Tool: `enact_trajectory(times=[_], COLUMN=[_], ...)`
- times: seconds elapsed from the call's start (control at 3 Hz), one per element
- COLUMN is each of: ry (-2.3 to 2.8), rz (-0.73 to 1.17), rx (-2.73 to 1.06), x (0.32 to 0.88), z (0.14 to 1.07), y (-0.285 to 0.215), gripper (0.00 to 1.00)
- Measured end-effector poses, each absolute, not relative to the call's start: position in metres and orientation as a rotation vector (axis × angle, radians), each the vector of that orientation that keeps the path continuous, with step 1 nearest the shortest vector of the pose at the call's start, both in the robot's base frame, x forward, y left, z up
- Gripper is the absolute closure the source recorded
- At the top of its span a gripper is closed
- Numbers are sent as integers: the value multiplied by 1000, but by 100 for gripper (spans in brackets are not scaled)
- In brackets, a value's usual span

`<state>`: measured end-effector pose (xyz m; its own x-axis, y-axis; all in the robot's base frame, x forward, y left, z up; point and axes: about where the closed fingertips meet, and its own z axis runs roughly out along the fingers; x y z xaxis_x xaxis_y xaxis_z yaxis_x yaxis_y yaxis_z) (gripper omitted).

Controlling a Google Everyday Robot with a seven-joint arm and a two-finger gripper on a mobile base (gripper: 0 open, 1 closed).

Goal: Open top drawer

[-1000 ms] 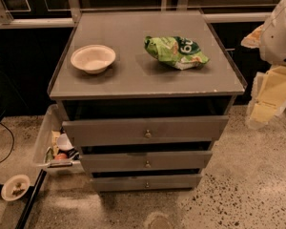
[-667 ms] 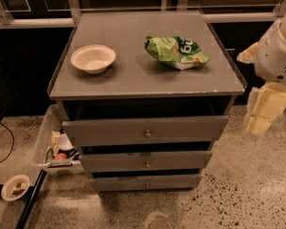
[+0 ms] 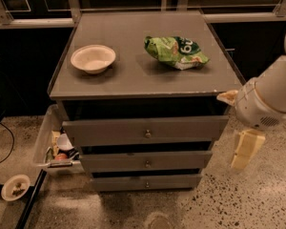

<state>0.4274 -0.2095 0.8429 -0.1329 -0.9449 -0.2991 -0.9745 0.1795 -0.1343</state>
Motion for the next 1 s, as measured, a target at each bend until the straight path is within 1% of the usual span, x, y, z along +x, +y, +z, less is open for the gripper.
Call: enact_trajectory(times=[0.67, 1.0], ry=[1881, 1881], rz=[150, 150], rx=[-1869, -1869], x=[455, 455], z=[784, 784], y=[-200, -200], gripper=[0, 0])
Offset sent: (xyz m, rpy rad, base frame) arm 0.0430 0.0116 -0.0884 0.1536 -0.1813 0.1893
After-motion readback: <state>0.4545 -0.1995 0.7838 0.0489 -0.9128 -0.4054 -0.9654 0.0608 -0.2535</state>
